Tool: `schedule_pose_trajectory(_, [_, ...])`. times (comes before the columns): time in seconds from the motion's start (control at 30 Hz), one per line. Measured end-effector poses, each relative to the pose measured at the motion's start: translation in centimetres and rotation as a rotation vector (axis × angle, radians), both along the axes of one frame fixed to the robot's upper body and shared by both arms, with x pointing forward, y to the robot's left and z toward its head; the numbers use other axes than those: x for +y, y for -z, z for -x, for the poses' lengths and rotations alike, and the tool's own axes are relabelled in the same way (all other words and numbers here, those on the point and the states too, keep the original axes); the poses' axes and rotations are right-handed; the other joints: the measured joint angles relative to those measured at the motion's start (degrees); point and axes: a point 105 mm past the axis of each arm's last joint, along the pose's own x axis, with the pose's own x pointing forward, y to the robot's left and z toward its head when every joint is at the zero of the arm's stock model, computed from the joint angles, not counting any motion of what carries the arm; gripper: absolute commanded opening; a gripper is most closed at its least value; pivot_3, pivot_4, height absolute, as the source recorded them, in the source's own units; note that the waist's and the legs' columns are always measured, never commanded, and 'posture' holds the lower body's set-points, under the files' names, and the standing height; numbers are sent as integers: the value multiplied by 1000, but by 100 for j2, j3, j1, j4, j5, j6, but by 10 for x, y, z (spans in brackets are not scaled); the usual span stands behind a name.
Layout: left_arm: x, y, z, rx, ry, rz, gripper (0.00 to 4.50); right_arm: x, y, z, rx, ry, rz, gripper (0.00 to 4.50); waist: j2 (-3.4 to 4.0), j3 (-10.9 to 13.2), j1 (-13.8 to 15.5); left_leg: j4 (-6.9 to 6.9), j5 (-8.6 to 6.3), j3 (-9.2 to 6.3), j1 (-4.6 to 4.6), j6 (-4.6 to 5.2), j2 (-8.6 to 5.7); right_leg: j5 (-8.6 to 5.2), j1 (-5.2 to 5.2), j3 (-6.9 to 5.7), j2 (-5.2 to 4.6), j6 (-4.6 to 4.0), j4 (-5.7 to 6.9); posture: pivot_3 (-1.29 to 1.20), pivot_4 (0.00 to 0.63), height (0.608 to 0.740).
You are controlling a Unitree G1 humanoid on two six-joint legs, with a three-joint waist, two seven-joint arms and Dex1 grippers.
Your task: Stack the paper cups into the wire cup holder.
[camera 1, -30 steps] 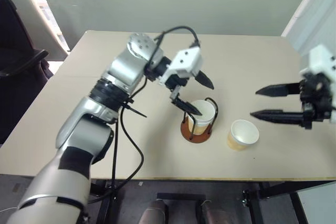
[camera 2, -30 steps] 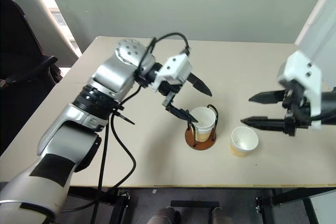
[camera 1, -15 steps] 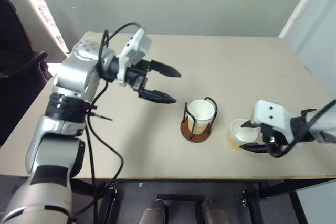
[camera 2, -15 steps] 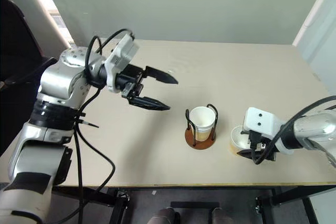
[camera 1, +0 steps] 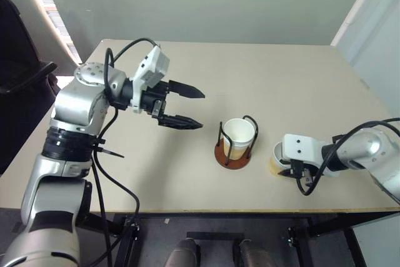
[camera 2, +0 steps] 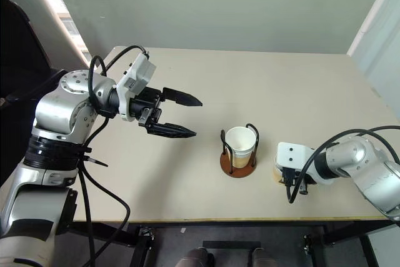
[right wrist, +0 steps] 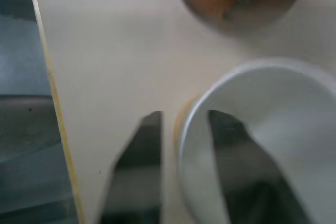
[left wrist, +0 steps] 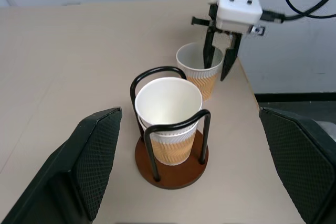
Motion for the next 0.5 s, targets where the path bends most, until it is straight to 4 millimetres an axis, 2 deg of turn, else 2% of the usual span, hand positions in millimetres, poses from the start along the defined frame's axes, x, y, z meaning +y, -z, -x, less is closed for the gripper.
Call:
schedule_pose_trajectory(0.03, [2, 1, 0, -3, -7, -8, 4500, 0, -2, 0, 3, -7, 1, 8, 0, 0, 0, 0, 0, 0, -1, 0, 0, -1, 0, 0, 0, -1, -1, 0, 150, 740])
schedule_pose_trajectory(0.1, [8, 3, 0, -7, -23, -26, 4500, -2, -9, 1, 4, -14, 3, 8, 1, 0, 2, -2, -1, 0, -2, -2, -1, -4, -1, 0, 0, -7, -2, 0, 150, 740])
schedule_pose_trajectory(0.17, [16, 7, 0, 5, -40, -43, 4500, -5, -25, 2, -9, -17, -6, 8, 4, 2, -1, -7, -4, 1, -4, -6, -1, -10, -6, 2, 0, -17, -2, 0, 150, 740])
schedule_pose_trajectory(0.37, [32, 23, 6, 62, -59, -56, 4500, -14, -108, -10, -204, -9, -36, 8, 4, 2, -6, -33, -4, -2, -3, -11, 0, -34, -21, 2, 2, -57, 1, 0, 150, 740])
schedule_pose_trajectory(0.4, [33, 24, 7, 70, -54, -56, 4500, -12, -119, -11, -232, -19, -45, 8, 4, 2, -6, -36, -4, -4, -2, -12, 1, -33, -24, 1, 2, -56, 3, 0, 150, 740])
schedule_pose_trajectory(0.43, [36, 25, 9, 84, -53, -56, 4500, -4, -135, -13, -271, -51, -78, 8, 4, 2, -18, -38, -4, -4, -3, -12, 1, -31, -30, 2, 4, -56, 6, 0, 150, 740])
schedule_pose_trajectory(0.5, [36, 26, 13, 96, -45, -53, 4500, 11, -155, -12, -318, -114, -116, 8, 3, 2, -40, -61, -1, -7, -1, -16, 2, -26, -35, -1, 4, -55, 5, 0, 150, 740])
